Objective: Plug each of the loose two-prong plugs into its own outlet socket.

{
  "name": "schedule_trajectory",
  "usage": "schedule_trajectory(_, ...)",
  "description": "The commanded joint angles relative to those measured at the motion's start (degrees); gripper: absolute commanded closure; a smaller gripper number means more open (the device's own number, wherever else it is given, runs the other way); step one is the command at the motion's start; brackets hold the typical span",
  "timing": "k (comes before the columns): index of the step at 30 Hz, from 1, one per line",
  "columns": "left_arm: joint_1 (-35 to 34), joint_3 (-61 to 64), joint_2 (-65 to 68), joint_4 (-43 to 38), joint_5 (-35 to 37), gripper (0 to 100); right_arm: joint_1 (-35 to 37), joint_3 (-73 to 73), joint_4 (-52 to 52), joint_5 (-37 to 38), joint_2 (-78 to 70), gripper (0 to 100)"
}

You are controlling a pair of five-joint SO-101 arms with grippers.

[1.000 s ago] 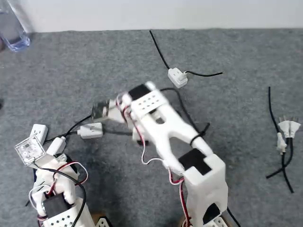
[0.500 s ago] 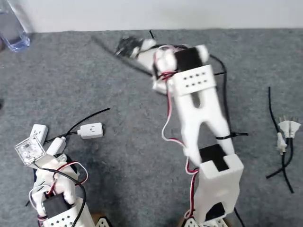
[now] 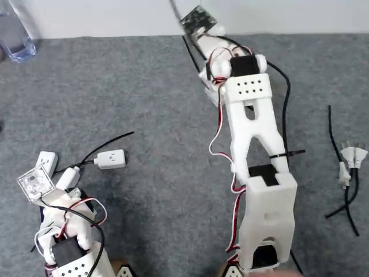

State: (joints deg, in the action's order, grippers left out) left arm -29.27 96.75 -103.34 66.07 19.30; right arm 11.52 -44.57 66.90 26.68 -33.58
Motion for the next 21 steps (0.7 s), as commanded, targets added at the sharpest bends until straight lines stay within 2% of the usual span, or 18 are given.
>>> schedule_trajectory(1, -0.3, -0.3, -0.4, -1.0, -0.6, 99, -1.5, -3.4, -9.1, -5.7, -1.7, 99.1)
schedule_trajectory(4, -0.3, -0.3, -0.4, -1.0, -0.6, 99, -2.0, -3.5, -14.6, -8.3, -5.8, 99.1)
schedule_trajectory(9, -0.3, -0.3, -0.4, -1.0, -0.6, 99, -1.2, -4.0, -18.2, -4.9, -12.4, 99.1)
schedule_trajectory(16, -0.3, -0.3, -0.4, -1.0, -0.6, 99, 1.4, -11.4, -17.9, -0.6, -20.7, 99.1)
schedule_trajectory(21, -0.3, -0.3, -0.4, -1.0, -0.6, 99, 1.5, -16.8, -15.7, -0.8, -23.6, 99.1)
